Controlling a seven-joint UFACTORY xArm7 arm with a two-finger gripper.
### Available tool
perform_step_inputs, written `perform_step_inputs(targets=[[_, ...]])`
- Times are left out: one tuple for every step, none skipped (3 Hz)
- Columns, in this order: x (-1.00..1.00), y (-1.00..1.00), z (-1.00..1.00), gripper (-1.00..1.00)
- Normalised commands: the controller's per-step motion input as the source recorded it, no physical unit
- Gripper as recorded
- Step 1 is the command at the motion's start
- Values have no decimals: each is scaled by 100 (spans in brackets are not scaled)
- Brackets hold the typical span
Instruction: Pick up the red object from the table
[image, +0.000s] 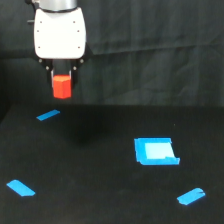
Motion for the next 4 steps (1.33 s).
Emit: perform_step_inputs(targets=[[0,-2,10,-99],[0,-2,10,-99],[0,-2,10,-99],[0,-2,10,-99]])
